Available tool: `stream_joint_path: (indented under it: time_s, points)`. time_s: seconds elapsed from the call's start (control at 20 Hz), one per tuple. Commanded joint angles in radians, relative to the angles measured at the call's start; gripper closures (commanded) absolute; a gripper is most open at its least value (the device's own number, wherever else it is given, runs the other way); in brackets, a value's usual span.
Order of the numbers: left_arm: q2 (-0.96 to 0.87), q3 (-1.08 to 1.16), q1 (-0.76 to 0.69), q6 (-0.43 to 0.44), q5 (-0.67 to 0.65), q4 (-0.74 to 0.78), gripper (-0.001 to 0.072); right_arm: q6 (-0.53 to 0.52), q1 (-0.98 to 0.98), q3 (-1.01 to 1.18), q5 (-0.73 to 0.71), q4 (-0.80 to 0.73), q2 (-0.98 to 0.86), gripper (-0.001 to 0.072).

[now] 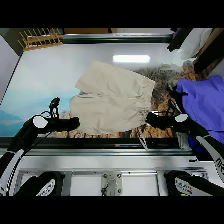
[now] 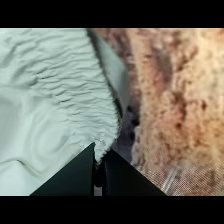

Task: Fold the clothes and pants, and hang the long-sleeved shirts on hangers.

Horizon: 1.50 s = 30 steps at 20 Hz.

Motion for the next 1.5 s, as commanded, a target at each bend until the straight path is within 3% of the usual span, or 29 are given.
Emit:
stream_joint_path:
  time_s: [0.0, 0.2, 0.4, 0.6, 0.9, 1.15, 1.3, 1.45]
  points:
    - [0.001, 0.007, 0.010, 0.001, -0.001, 0.008, 0.0700, -0.099, 0.011, 0.031, 0.027, -0.032, 0.013, 0.0690]
    - [0.086, 0.214, 0.106, 0.001, -0.076, 0.088, 0.0701, -0.095, 0.010, 0.251, 0.197, -0.203, 0.144, 0.0691]
    - [0.258, 0.616, 0.204, 0.000, -0.117, 0.085, 0.0701, -0.090, 0.010, 0.628, 0.434, -0.281, 0.322, 0.0691]
    - [0.419, 0.903, 0.230, 0.000, -0.147, 0.084, 0.0701, 0.056, 0.010, 0.841, 0.546, -0.281, 0.505, 0.0691]
    - [0.547, 1.075, 0.230, -0.054, -0.148, 0.083, 0.0701, 0.326, 0.010, 0.861, 0.693, -0.317, 0.752, 0.0692]
    - [0.345, 1.084, 0.229, -0.055, -0.225, 0.076, 0.0701, 0.497, 0.010, 0.856, 0.889, -0.323, 0.706, 0.0692]
    - [0.127, 1.006, 0.191, -0.055, -0.227, 0.051, 0.0701, 0.504, 0.013, 0.824, 0.978, -0.327, 0.547, 0.0692]
    - [-0.149, 0.991, 0.112, -0.050, -0.226, 0.051, 0.0701, 0.433, 0.021, 0.798, 0.948, -0.386, 0.309, 0.0691]
